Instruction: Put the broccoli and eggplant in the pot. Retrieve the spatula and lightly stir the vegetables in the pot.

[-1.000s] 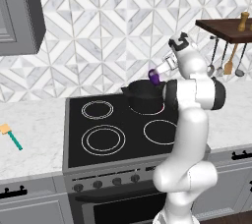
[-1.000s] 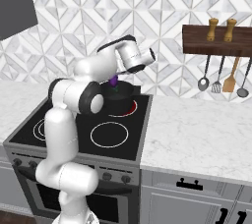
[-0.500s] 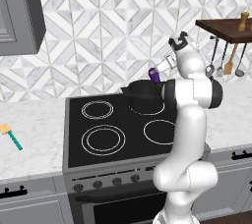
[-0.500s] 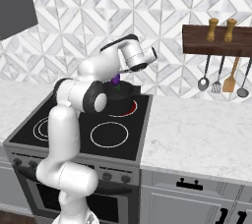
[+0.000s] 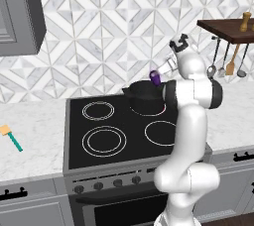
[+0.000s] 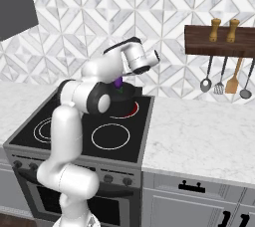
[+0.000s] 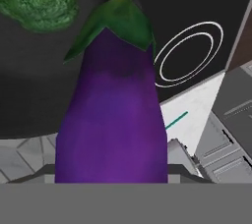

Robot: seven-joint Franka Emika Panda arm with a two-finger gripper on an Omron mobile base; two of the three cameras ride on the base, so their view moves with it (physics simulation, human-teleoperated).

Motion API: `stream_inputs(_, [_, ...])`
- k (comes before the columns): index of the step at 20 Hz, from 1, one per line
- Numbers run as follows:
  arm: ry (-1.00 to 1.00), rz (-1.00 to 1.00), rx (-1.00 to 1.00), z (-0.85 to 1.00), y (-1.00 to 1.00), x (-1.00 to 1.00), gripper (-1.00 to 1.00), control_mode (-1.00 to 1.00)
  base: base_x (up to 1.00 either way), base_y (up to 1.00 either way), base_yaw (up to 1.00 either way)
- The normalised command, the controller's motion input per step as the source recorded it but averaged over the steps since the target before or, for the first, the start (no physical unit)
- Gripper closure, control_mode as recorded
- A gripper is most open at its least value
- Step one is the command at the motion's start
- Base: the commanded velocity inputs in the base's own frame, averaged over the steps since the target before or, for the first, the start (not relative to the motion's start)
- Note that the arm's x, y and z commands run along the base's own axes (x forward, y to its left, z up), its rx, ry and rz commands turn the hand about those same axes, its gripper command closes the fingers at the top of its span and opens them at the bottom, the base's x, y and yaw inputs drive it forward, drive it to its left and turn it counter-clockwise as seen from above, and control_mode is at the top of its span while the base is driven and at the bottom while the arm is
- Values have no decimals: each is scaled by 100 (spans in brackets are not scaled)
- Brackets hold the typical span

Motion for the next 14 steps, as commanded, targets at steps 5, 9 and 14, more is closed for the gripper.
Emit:
stream_inputs(5, [0, 0, 0, -38, 0, 33, 100, -100, 0, 0, 0])
stream_inputs(9, [2, 0, 0, -15, 0, 41, 100, -100, 0, 0, 0])
stream_inputs(14, [2, 0, 0, -29, 0, 28, 100, -100, 0, 0, 0])
